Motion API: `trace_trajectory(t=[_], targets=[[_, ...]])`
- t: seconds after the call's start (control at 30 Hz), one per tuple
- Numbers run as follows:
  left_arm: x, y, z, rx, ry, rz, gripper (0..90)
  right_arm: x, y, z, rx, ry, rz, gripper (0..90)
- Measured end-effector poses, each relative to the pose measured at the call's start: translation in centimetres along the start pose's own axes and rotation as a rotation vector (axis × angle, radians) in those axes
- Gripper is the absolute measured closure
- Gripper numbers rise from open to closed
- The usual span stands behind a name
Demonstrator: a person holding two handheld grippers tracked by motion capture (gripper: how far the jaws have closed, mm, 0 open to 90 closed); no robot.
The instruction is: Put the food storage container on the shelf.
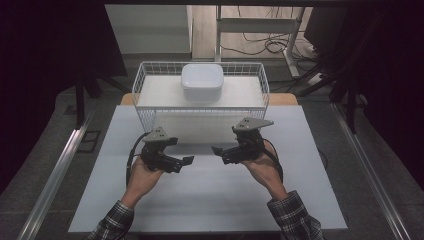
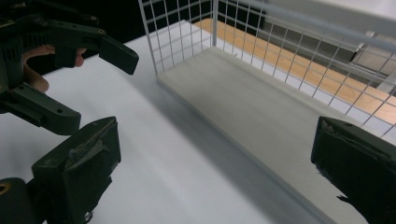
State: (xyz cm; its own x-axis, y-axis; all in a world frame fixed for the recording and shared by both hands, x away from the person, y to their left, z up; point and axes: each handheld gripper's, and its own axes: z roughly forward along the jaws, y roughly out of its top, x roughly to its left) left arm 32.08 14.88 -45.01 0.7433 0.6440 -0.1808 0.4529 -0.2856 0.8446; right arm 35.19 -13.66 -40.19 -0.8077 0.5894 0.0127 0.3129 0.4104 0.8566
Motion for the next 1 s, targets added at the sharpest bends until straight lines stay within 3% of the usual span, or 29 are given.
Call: trace_trajectory(t=[0.27,0.63,1.0], targets=[[-0.5,-1.4,0.1,-0.003,0.011,0.009,5.0,0.6,-1.4,0.1,0.024,-0.018,-0.030,0.7],[-1.1,-3.2,-0.1,0.019,-0.010,-0.013,4.8,0.9,-3.6,-0.3,0.045,-0.016,-0.014,0.8],[-1.2,-6.0,-0.9,0.035,0.029,-0.031,4.6,1.4,-5.9,-0.6,0.070,-0.020,0.003,0.1]])
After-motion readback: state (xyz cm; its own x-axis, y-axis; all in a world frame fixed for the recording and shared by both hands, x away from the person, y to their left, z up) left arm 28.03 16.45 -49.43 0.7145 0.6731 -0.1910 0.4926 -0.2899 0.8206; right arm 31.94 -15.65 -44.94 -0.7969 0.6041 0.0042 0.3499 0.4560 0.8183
